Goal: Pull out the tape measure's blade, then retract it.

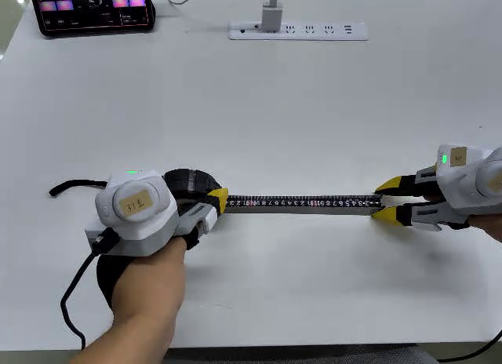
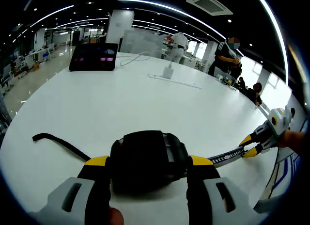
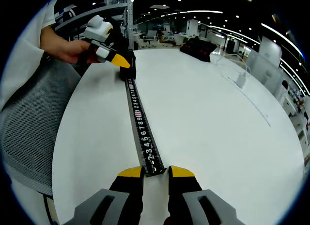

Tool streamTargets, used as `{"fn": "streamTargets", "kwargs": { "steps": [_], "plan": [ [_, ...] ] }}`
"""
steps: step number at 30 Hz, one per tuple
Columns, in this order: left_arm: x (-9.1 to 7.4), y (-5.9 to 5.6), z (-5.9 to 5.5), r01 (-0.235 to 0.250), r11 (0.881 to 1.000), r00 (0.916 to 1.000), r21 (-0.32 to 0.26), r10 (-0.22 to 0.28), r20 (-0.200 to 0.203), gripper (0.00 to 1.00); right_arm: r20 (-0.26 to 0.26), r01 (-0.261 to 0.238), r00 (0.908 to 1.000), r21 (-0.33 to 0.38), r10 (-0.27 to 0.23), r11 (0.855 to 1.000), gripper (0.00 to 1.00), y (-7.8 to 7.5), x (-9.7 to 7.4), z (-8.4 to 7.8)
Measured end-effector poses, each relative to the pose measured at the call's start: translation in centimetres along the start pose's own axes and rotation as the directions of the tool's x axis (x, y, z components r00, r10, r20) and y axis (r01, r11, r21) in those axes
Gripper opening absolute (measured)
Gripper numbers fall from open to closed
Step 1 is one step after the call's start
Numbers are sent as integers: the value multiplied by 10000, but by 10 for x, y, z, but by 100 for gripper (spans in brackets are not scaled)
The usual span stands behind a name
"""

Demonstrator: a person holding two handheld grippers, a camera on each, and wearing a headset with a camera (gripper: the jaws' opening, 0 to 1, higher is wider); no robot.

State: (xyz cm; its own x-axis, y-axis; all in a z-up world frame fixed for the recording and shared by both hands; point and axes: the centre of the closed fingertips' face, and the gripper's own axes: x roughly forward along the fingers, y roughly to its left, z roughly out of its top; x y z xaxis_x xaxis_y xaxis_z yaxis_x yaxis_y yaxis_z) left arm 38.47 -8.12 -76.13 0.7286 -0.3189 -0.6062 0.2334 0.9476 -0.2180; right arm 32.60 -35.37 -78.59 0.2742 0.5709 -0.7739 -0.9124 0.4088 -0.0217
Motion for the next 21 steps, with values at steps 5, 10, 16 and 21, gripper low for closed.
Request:
{"fn": "streamTargets", "kwargs": {
  "steps": [5,10,16,21],
  "plan": [
    [0,0,0,10,10000,10000,14,-10,-35,59,62,-118,9999,-155,119,9998,13,1,1,2],
    [0,-1,0,36,10000,10000,50,-36,-66,59,89,-128,9999,-318,131,9994,12,1,2,3],
    [-1,-1,0,62,10000,9999,71,-61,-83,59,66,-143,9999,-354,145,9993,11,2,2,3],
    [-1,-1,0,66,9999,9998,98,-65,-168,58,60,-150,9999,-364,152,9992,11,1,3,3]
  ]
}}
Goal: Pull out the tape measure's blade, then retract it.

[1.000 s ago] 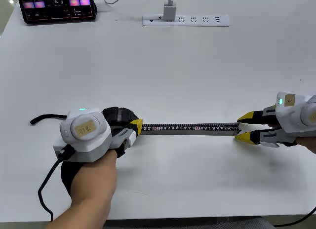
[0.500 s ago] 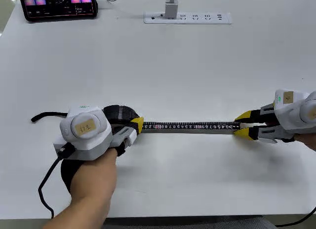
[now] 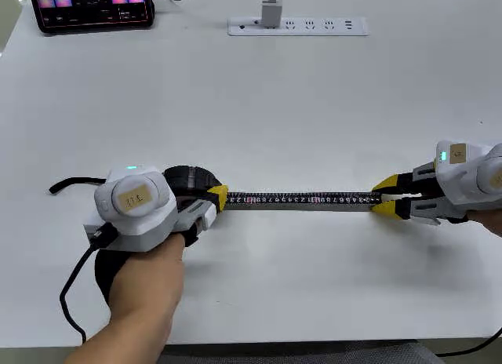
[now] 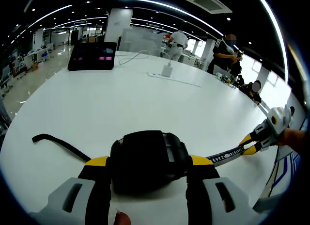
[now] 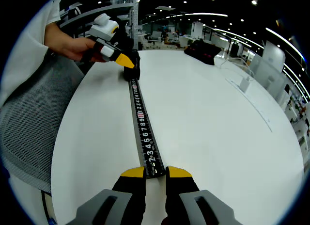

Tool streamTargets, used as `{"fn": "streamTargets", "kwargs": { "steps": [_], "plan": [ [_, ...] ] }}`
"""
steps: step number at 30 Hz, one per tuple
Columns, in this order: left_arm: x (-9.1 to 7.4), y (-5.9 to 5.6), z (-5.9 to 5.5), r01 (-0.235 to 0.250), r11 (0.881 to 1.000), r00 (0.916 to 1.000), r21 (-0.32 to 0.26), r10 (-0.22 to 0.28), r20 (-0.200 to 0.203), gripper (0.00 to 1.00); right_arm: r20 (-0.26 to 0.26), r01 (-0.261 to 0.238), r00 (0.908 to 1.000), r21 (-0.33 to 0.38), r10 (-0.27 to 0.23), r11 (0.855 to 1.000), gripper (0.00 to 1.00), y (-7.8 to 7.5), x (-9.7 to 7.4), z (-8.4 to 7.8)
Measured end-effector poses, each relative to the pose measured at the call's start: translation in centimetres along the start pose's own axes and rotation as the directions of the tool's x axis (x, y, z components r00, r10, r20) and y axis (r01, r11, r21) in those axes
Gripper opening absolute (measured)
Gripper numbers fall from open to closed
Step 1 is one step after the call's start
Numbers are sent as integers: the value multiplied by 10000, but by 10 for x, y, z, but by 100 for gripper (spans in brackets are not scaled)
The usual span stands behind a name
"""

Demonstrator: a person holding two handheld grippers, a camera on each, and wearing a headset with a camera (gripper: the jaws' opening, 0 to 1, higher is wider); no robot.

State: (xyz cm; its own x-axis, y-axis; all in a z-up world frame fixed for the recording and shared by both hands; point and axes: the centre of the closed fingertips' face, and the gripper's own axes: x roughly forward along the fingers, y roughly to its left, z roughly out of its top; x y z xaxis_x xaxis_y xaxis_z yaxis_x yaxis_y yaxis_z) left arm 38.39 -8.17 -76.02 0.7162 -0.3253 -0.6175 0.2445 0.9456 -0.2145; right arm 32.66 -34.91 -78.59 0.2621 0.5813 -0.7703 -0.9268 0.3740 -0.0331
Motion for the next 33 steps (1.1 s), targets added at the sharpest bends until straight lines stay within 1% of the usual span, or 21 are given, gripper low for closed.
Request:
{"fn": "streamTargets", "kwargs": {
  "steps": [8,15,18,22,33],
  "plan": [
    [0,0,0,10,10000,9999,34,-9,-131,57,-49,34,10000,-81,-35,10000,11,1,1,1],
    [0,0,0,36,10000,9999,1,-36,-137,57,-65,30,10000,-34,-30,10000,10,1,1,1],
    [0,0,0,100,9999,9999,-15,-100,-94,57,66,10,10000,-15,-10,10000,10,2,0,5],
    [0,0,0,134,9999,9999,-54,-134,-101,56,61,-7,10000,-35,8,10000,10,2,1,6],
    [0,1,-1,255,9994,9996,-246,-258,-120,56,208,-154,9997,-122,157,9998,10,5,8,17]
  ]
}}
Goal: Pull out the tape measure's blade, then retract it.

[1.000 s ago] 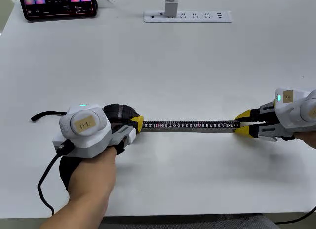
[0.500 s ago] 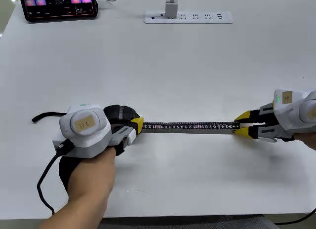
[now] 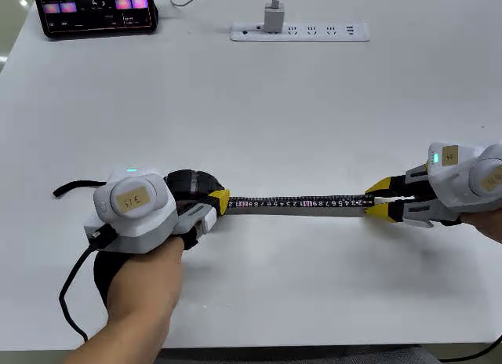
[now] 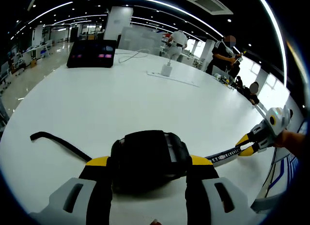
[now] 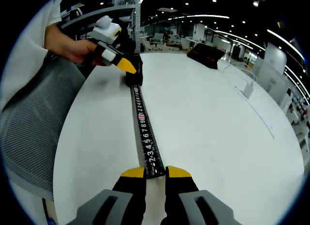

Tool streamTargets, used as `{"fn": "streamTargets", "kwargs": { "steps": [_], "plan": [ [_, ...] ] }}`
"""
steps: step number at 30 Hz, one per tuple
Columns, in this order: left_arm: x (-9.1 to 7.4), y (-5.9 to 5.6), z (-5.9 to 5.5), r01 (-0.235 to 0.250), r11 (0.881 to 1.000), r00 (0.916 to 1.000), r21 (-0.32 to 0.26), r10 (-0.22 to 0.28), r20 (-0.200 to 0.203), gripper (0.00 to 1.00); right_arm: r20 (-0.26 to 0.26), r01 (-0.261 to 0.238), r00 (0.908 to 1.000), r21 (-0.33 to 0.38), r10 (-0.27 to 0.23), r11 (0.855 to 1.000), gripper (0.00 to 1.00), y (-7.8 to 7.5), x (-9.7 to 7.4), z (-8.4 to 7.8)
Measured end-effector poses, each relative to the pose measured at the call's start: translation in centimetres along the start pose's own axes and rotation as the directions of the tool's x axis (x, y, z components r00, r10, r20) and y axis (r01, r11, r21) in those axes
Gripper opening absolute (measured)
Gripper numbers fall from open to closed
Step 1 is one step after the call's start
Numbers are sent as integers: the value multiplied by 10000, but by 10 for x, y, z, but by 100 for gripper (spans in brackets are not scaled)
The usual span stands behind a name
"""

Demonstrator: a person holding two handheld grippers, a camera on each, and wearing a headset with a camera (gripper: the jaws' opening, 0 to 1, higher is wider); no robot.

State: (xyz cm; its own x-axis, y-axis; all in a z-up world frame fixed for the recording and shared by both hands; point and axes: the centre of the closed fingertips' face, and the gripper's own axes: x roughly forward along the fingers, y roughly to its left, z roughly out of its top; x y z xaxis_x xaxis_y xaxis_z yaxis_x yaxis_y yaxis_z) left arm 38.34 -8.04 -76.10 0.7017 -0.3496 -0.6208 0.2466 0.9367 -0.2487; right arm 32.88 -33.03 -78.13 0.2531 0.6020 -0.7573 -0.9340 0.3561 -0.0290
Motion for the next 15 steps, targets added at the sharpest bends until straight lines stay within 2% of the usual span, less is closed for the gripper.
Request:
{"fn": "streamTargets", "kwargs": {
  "steps": [15],
  "plan": [
    [0,1,-1,47,9998,10000,-171,-48,-38,56,241,-169,9996,-117,172,9998,10,3,13,17]
  ]
}}
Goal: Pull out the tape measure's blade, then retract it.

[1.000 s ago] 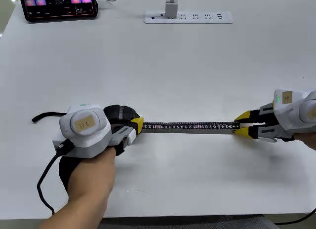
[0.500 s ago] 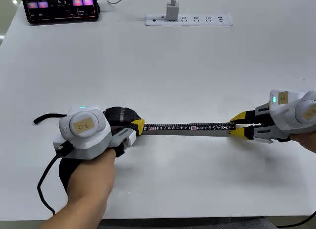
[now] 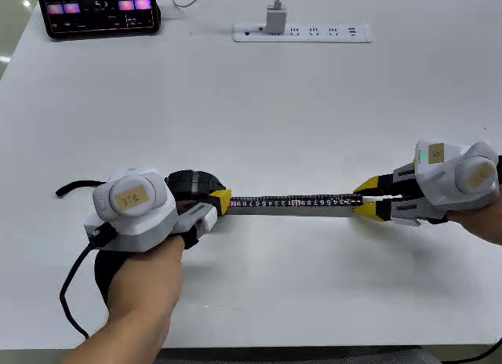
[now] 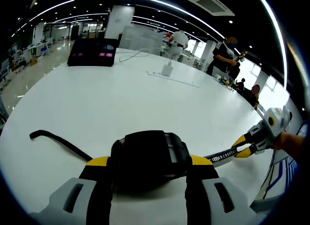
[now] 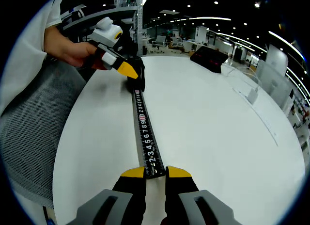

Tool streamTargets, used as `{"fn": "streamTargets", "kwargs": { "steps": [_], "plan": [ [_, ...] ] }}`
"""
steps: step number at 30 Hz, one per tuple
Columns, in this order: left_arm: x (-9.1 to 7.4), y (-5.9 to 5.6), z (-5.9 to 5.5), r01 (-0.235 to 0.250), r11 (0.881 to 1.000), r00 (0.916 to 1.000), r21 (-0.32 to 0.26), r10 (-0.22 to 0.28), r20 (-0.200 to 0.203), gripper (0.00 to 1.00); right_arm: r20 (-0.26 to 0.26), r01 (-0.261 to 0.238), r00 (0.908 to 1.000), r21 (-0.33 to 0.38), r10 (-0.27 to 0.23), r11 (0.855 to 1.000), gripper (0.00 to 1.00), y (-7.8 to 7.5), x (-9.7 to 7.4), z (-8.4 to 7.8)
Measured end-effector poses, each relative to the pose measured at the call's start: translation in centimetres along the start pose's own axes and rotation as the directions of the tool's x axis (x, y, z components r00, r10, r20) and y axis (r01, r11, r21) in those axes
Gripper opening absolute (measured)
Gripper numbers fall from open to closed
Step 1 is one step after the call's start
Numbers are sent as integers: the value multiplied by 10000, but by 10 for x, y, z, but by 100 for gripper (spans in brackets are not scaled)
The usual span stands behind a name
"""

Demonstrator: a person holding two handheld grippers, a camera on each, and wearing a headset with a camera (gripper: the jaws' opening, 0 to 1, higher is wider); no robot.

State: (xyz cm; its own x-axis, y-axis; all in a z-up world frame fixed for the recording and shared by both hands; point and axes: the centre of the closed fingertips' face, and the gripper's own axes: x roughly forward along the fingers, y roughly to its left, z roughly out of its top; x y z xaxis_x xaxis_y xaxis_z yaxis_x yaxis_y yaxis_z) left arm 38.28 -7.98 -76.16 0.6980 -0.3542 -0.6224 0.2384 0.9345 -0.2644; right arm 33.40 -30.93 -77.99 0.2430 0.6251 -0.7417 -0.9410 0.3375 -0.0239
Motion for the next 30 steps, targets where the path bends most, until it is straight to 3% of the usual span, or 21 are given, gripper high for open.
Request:
{"fn": "streamTargets", "kwargs": {
  "steps": [30],
  "plan": [
    [1,2,0,149,9994,9999,-319,-148,11,56,439,-353,9984,3,352,9994,10,6,24,26]
  ]
}}
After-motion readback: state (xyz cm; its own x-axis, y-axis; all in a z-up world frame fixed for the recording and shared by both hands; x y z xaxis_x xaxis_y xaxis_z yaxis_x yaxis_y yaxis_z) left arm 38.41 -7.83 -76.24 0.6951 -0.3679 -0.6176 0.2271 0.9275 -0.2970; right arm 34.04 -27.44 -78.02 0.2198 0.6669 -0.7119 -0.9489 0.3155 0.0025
